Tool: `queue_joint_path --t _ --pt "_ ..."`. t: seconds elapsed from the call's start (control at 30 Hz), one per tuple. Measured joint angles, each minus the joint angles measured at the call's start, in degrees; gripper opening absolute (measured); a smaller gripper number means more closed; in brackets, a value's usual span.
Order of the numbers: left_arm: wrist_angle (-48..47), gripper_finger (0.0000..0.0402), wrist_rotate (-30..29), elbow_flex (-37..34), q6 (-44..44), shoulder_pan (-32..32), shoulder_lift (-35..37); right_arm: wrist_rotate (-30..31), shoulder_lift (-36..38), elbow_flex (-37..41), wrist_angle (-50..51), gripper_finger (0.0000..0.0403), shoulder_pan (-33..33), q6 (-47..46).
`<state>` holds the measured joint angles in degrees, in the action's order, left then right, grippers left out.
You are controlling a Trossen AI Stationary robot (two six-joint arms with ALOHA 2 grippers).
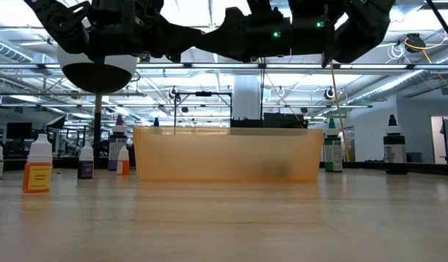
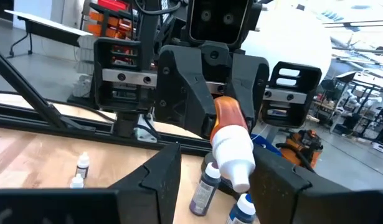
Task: Pick & Place food coloring
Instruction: Put the small orange food coloring bottle into the orange bin
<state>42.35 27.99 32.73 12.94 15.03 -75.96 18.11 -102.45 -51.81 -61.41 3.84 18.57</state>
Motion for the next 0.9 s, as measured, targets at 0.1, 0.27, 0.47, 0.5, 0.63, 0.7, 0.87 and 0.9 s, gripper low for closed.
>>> queue_joint_path --t 0.1,0.27,0.47,0.5,0.63,0.7,0.87,0.9 --pt "0.0 0.0054 0.0 0.0 0.1 0.0 0.0 0.1 0.0 0.0 -0.1 0.0154 0.0 0.3" --pt "-0.3 0.0054 -0.2 0.0 0.0 0.0 0.0 2.4 0.0 0.0 -0.3 0.0145 0.0 0.9" --pt "-1.0 0.0054 -0.6 -0.1 -0.1 0.1 -0.1 5.3 0.2 -0.1 -1.8 0.0140 0.1 2.8" --pt "-1.1 0.0054 -0.6 -0.1 -0.1 0.1 -0.1 5.3 0.2 -0.1 -1.8 0.0140 0.1 2.8" --pt "-1.0 0.0054 -0.6 -0.1 -0.1 0.1 -0.1 5.4 0.2 -0.1 -1.4 0.0139 0.1 2.6" --pt "-1.0 0.0054 -0.4 -0.1 -0.1 0.1 -0.1 5.4 0.2 -0.1 -0.7 0.0139 0.1 2.0" --pt "-0.7 0.0054 -0.2 -0.1 -0.2 0.1 -0.1 5.6 0.2 -0.1 0.0 0.0137 0.1 1.9" --pt "-0.6 0.0054 -0.1 -0.1 -0.2 0.1 0.0 5.6 0.2 -0.1 0.0 0.0136 0.1 1.9"
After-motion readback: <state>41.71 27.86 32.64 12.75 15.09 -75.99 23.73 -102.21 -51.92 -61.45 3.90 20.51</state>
